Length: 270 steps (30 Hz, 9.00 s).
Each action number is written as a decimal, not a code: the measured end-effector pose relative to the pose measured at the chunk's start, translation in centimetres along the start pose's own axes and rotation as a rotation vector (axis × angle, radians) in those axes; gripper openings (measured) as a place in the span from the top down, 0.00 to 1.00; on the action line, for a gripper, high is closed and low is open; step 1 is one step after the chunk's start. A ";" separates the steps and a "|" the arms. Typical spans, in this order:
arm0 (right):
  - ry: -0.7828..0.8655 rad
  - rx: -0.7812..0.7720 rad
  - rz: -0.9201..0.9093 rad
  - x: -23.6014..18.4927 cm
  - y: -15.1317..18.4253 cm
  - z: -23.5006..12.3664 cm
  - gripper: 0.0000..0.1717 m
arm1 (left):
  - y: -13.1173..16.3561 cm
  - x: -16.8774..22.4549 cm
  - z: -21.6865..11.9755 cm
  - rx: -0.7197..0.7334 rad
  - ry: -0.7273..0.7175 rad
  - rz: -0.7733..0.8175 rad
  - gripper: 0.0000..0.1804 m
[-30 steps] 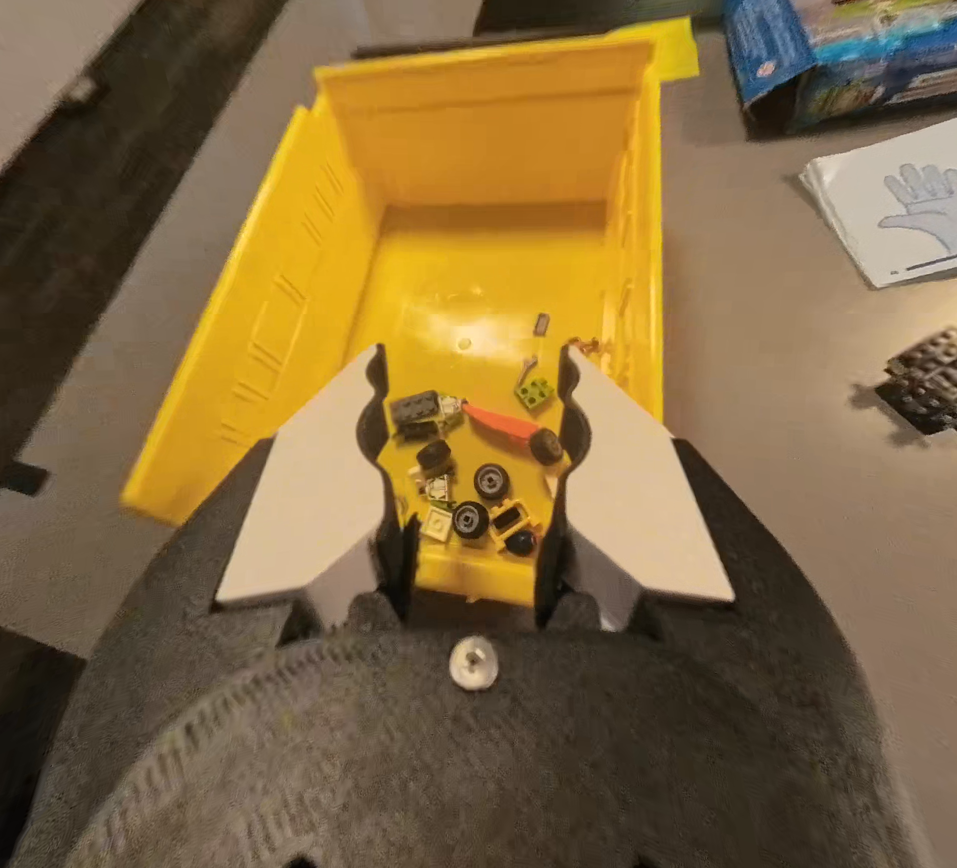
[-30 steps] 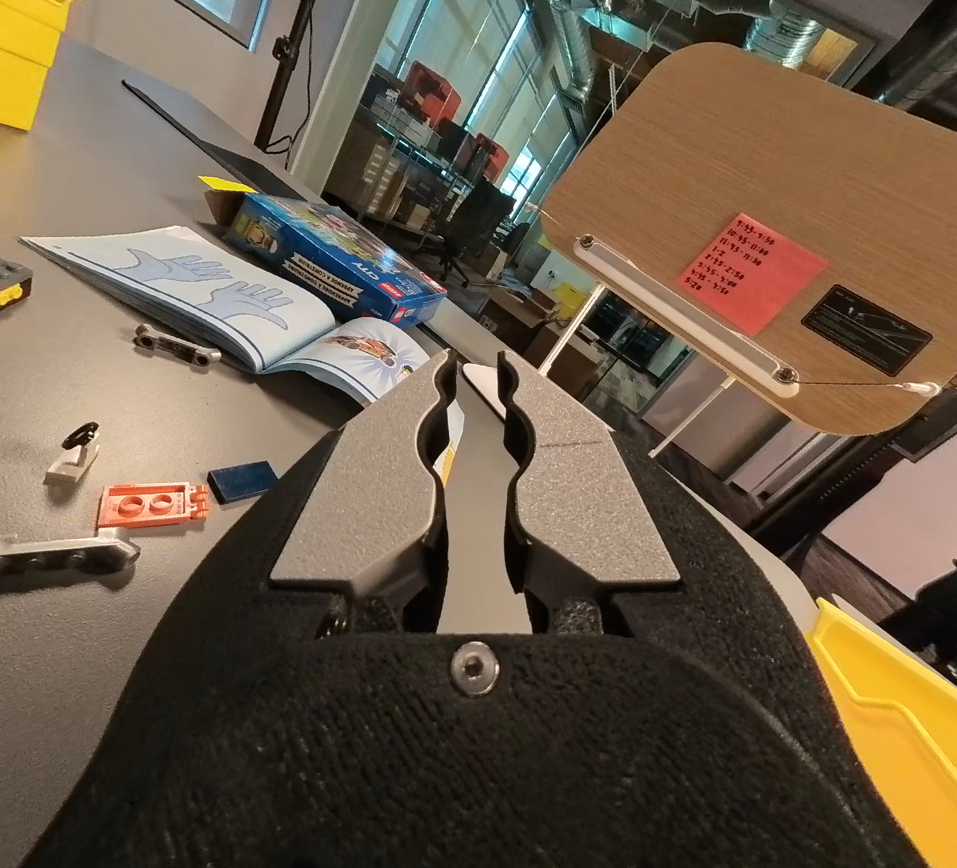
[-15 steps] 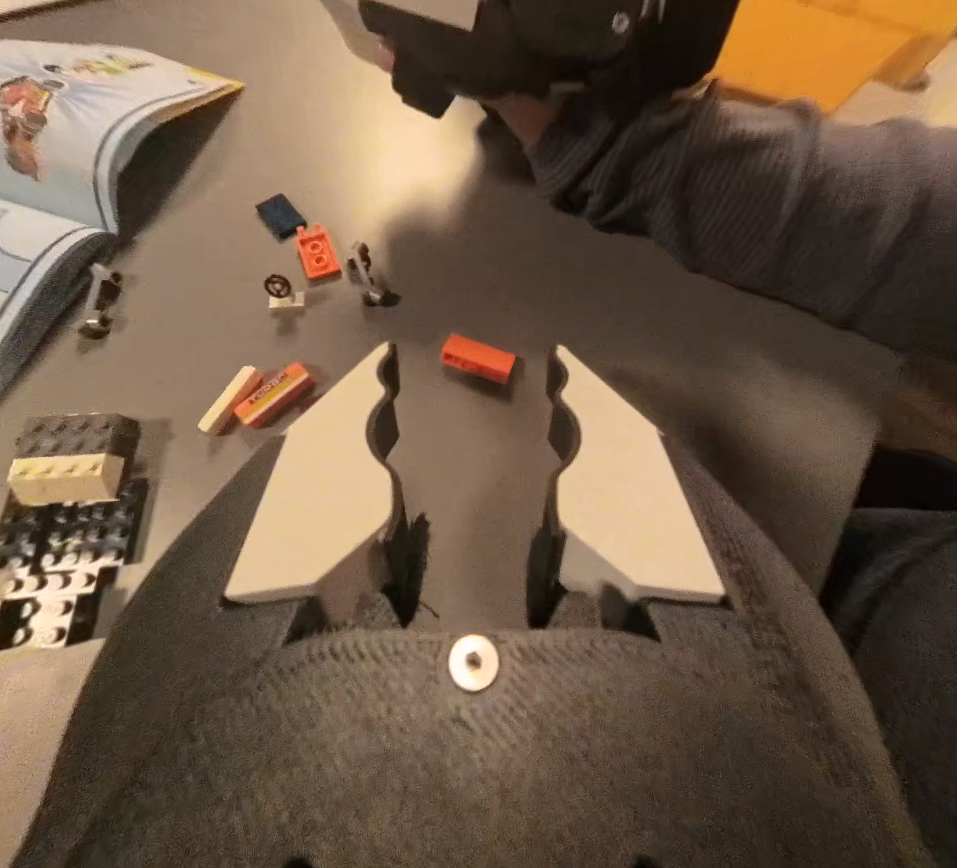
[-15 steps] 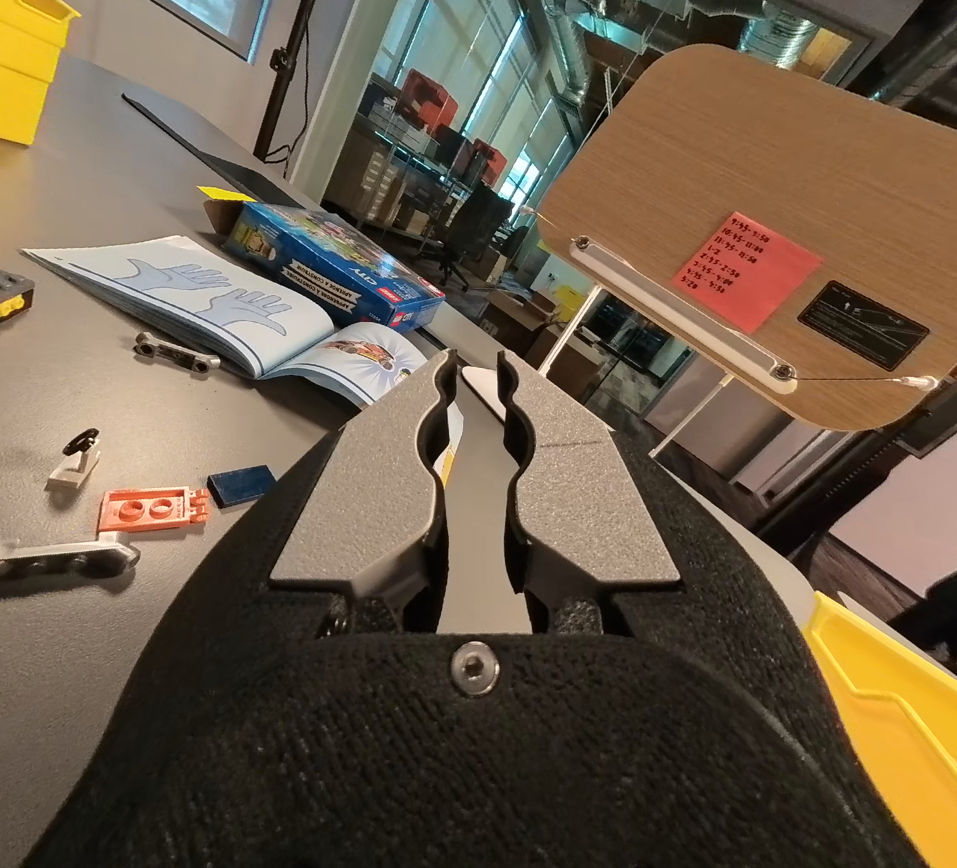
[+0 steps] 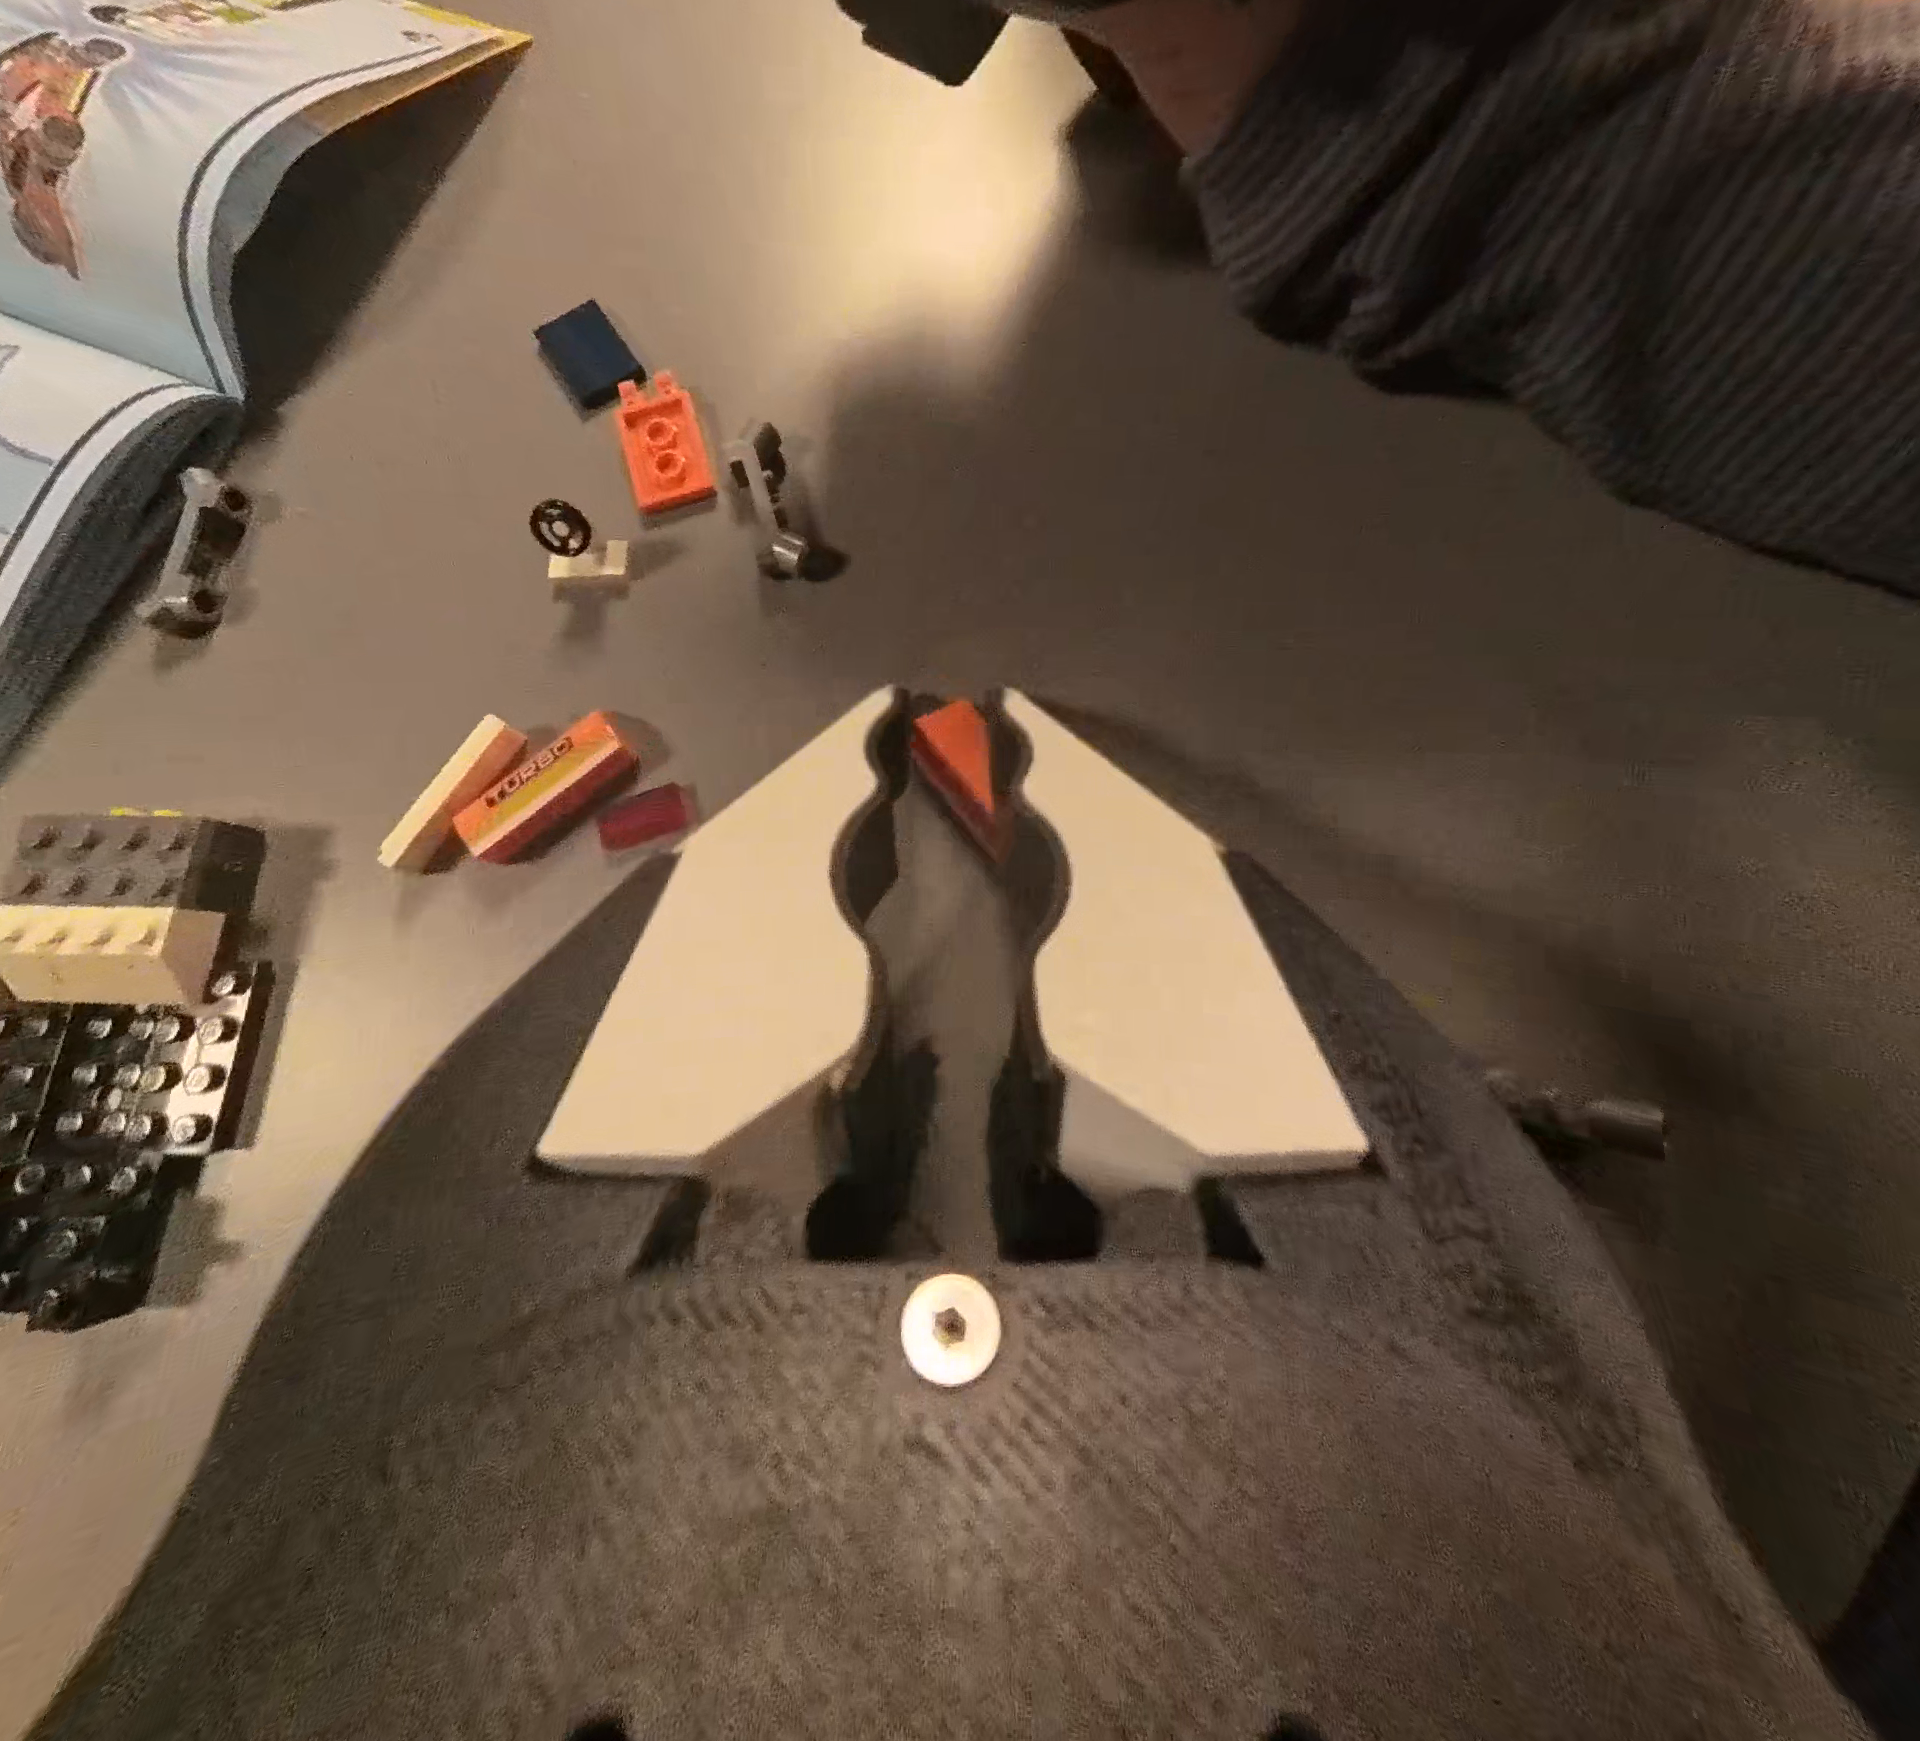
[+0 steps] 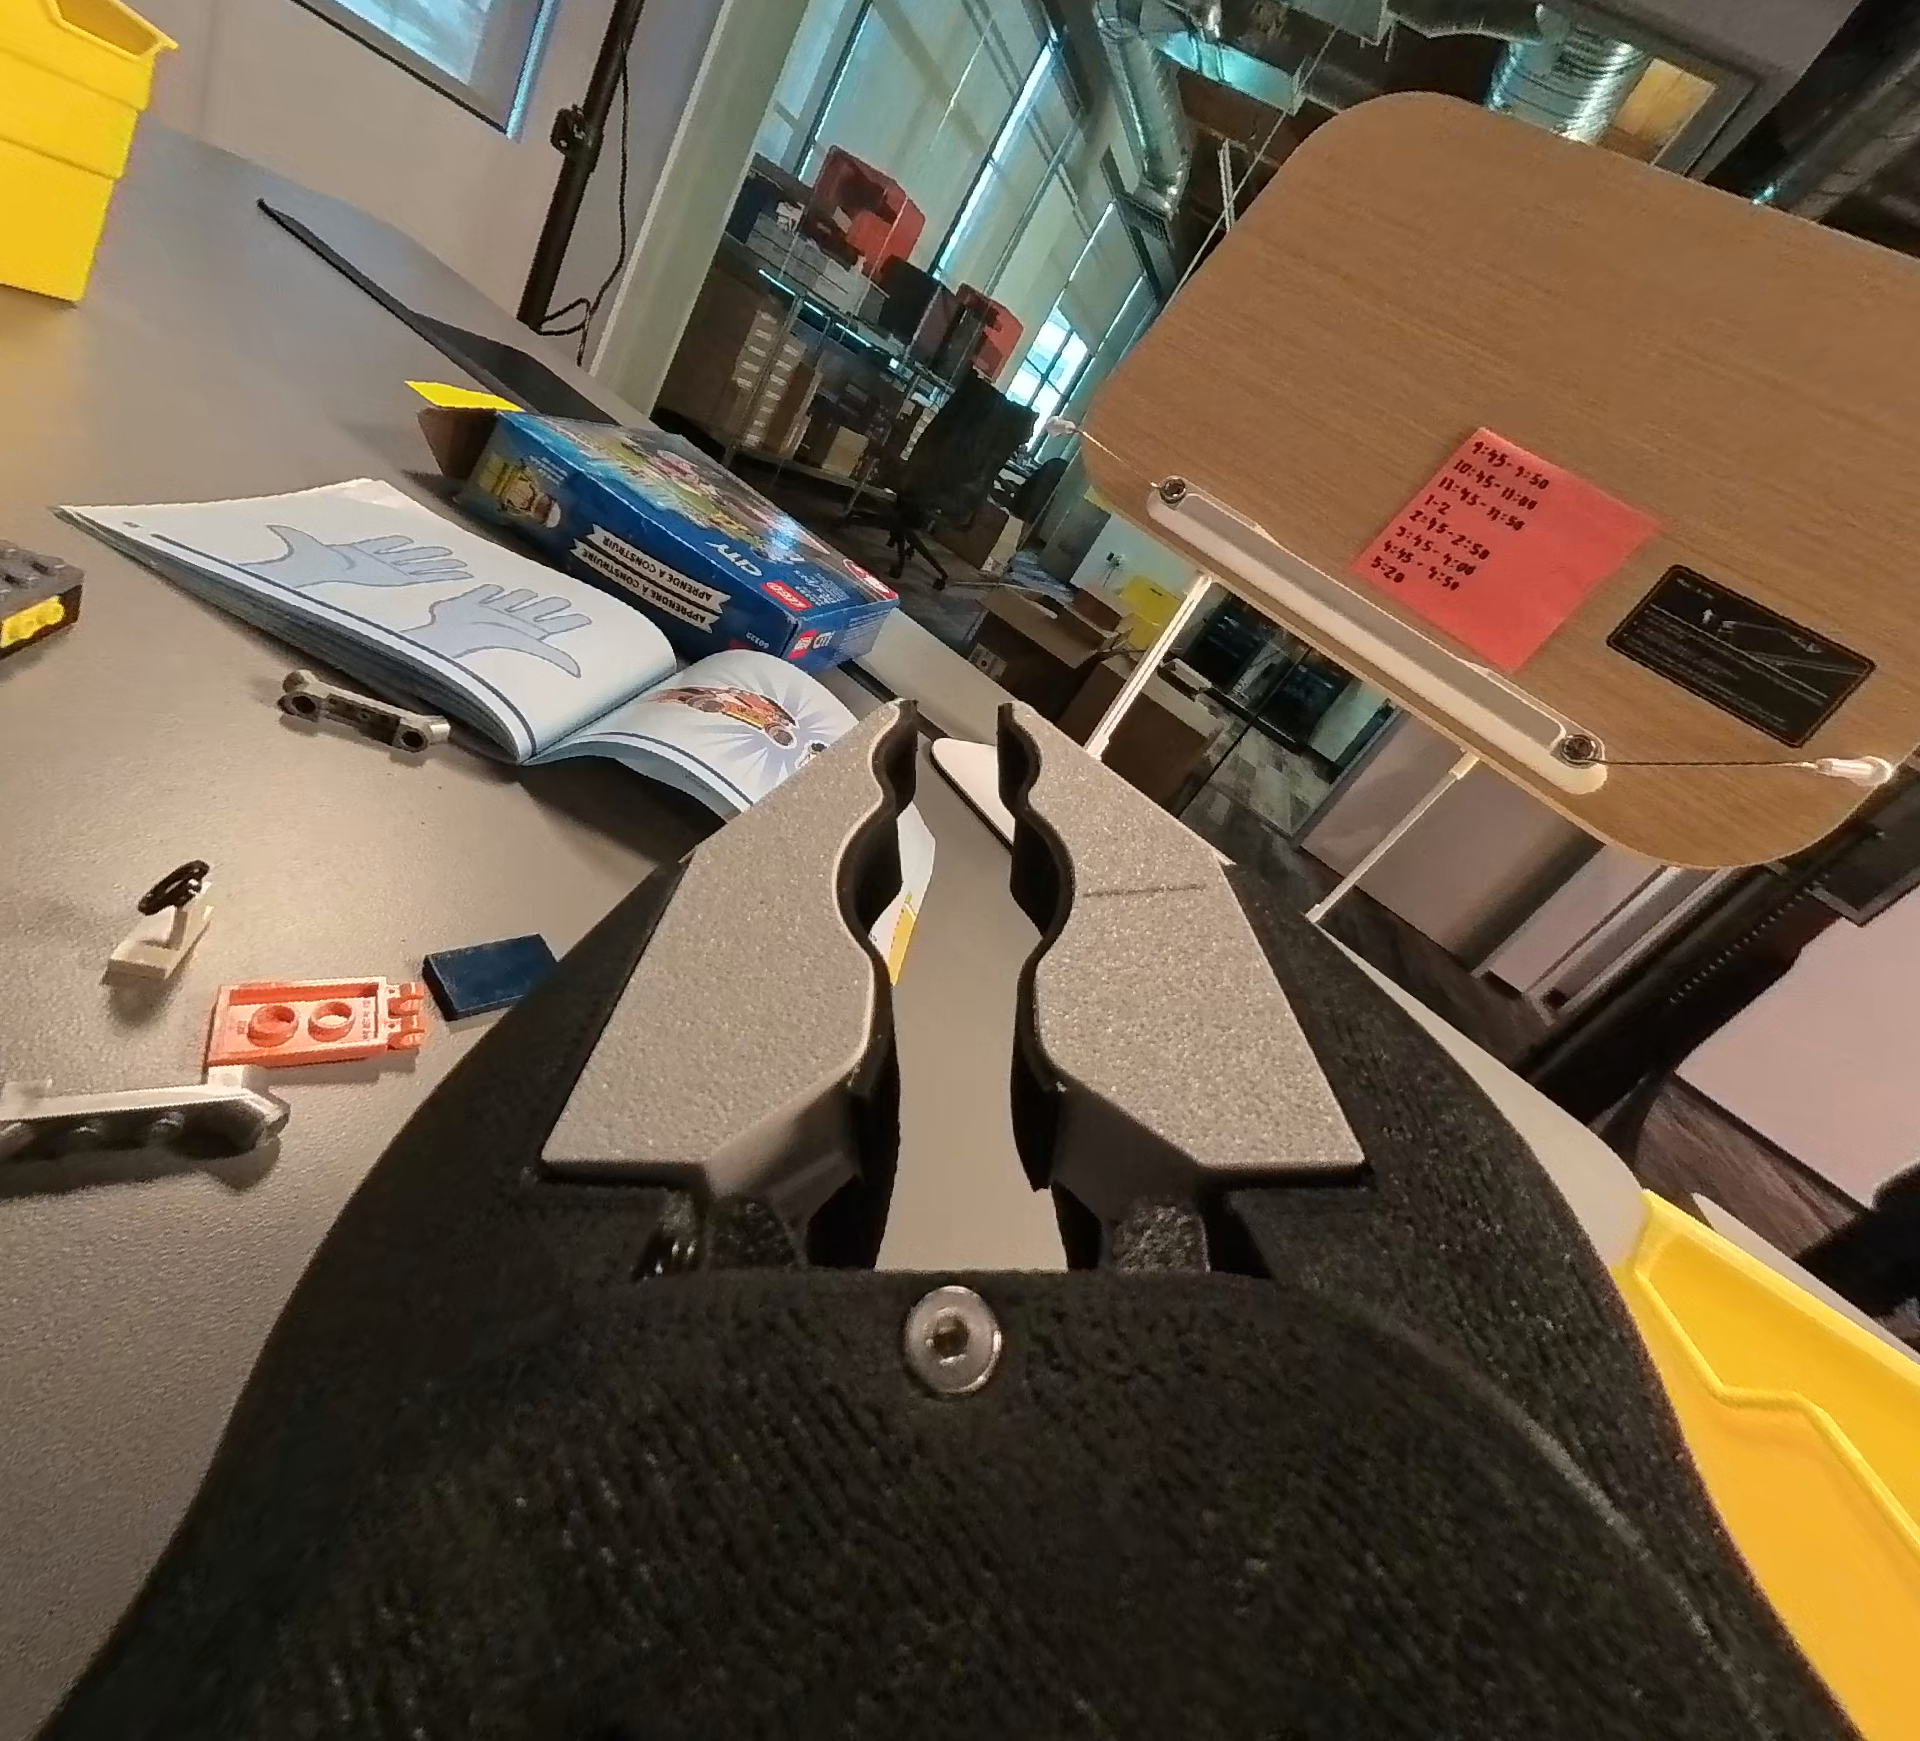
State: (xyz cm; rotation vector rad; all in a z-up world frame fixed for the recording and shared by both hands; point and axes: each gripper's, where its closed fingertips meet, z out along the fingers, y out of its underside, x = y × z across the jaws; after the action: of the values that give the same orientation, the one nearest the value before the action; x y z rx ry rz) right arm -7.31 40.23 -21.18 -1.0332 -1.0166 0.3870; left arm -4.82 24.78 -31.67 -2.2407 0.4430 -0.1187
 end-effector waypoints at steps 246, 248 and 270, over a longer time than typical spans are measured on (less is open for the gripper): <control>-0.101 -0.006 -0.073 -2.3 -0.1 0.5 0.90 | 14.1 -26.4 -25.5 -0.294 -0.880 -0.601 0.71; -0.102 -0.007 -0.075 -2.4 -0.1 0.5 0.90 | 12.4 -26.4 -26.3 -0.252 -0.933 -0.543 0.73; -0.126 0.001 -0.075 -2.9 -0.2 0.5 0.90 | -1.5 -7.0 2.3 -0.019 0.141 -0.081 0.78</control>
State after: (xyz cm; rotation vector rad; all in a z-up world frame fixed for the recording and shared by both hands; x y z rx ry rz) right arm -9.27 38.43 -22.37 -0.9764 -1.1648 0.3946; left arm -10.37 29.80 -31.55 -2.2785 0.4301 -0.3171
